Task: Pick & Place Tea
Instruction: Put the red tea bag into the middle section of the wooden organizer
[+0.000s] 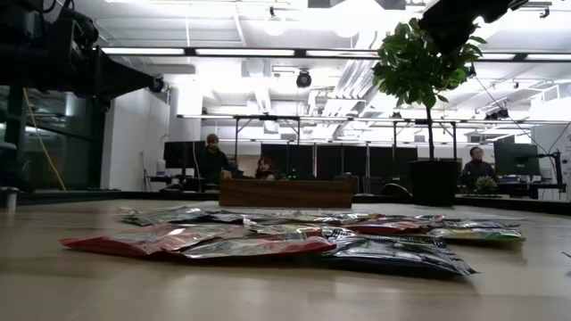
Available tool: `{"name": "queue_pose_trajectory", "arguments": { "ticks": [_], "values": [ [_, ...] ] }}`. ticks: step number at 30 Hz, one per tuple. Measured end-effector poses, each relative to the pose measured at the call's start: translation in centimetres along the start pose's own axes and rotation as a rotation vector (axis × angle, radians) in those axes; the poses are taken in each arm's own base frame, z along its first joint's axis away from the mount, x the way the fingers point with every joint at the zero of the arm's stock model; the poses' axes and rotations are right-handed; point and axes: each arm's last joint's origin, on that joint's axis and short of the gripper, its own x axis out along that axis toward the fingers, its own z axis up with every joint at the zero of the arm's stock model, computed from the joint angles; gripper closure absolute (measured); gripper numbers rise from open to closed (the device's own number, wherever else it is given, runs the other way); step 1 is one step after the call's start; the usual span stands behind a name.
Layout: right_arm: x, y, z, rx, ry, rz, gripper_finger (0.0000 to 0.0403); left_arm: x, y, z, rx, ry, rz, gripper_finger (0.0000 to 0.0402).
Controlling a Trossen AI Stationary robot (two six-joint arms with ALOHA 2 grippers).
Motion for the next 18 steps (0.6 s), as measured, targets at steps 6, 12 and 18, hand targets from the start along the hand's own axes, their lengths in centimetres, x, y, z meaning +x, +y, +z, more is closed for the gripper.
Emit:
{"name": "queue_pose_trajectory", "arguments": {
  "ticks": [6, 12, 18],
  "values": [
    [0.00, -0.18, 0.03, -0.271, 0.000, -0.058, 0.0345, 0.00, 0.12, 0.04, 0.001, -0.005, 0.042, 0.0401],
    [-0.03, -0.39, 0.05, -0.371, 0.007, -0.133, 0.0345, 0.00, 0.12, 0.03, 0.001, -0.005, 0.043, 0.0401],
    [-0.04, -0.44, 0.08, -0.236, -0.004, -0.150, 0.0345, 0.00, 0.13, -0.04, 0.064, 0.004, 0.043, 0.0401]
  ]
}}
